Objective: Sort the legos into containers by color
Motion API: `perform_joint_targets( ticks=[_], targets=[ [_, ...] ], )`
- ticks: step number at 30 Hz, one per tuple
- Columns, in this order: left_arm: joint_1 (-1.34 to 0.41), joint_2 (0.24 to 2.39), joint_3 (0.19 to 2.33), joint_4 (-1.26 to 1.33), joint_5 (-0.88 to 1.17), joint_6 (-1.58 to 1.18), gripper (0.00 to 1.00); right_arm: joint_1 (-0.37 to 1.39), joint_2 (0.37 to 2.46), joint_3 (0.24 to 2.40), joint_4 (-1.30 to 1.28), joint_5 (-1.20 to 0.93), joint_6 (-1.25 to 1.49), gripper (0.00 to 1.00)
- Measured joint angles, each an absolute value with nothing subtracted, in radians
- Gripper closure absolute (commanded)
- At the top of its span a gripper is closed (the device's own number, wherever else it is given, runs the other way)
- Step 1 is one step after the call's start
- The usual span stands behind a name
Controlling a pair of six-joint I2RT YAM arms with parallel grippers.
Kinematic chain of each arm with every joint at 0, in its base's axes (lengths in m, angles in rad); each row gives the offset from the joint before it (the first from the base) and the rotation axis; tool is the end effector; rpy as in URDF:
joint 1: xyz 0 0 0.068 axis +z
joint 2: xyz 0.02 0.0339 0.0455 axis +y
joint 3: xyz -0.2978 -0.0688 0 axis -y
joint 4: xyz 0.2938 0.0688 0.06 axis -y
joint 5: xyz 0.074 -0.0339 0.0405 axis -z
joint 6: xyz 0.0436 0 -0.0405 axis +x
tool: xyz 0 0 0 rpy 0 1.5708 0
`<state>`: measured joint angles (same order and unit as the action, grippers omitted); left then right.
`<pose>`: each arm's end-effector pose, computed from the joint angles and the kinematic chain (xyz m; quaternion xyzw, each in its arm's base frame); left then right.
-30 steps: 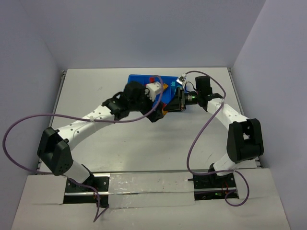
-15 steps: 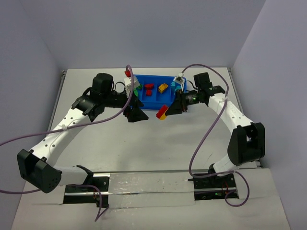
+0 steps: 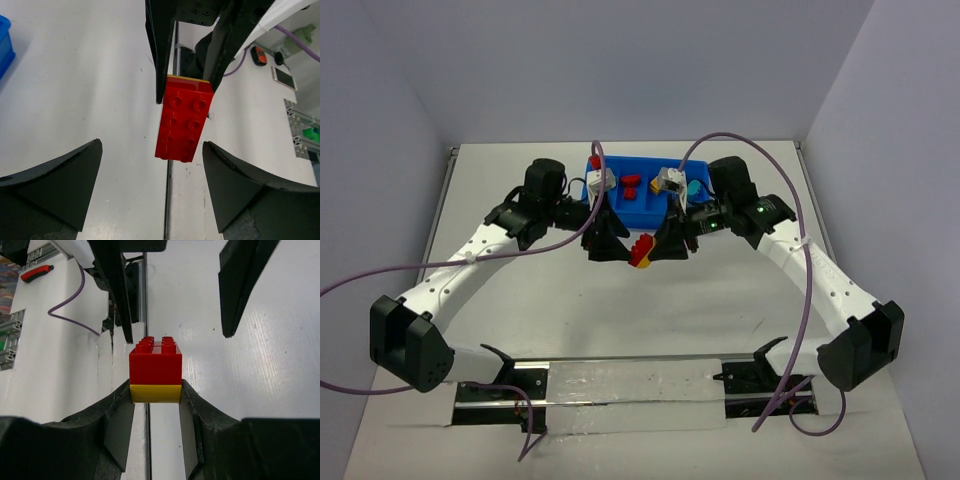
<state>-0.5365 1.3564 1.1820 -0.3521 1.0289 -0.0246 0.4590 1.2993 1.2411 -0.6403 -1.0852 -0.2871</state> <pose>0.2730 -0.2058 0.3641 0.4284 0.6679 -0.5300 0.2991 0.2601 0.1716 0.3825 -0.4860 0.6433 0.4974 0.3203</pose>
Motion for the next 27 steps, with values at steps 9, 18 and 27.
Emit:
perform_joint_targets(
  ticks=[9, 18, 27],
  targets=[
    [-0.537, 1.361, 1.168, -0.261, 1.108, -0.080, 0.13, 0.517, 1.285, 1.242, -0.636, -1.017, -0.290, 1.00],
    [-0.558, 1.386, 1.165, -0.218, 1.163, -0.105, 0.20, 0.529, 1.289, 1.242, -0.637, -0.993, -0.290, 1.00],
    [-0.574, 1.407, 1.165, -0.220, 1.146, -0.093, 0.51, 0.532, 1.289, 1.244, -0.638, -0.990, -0.290, 1.00]
  ],
)
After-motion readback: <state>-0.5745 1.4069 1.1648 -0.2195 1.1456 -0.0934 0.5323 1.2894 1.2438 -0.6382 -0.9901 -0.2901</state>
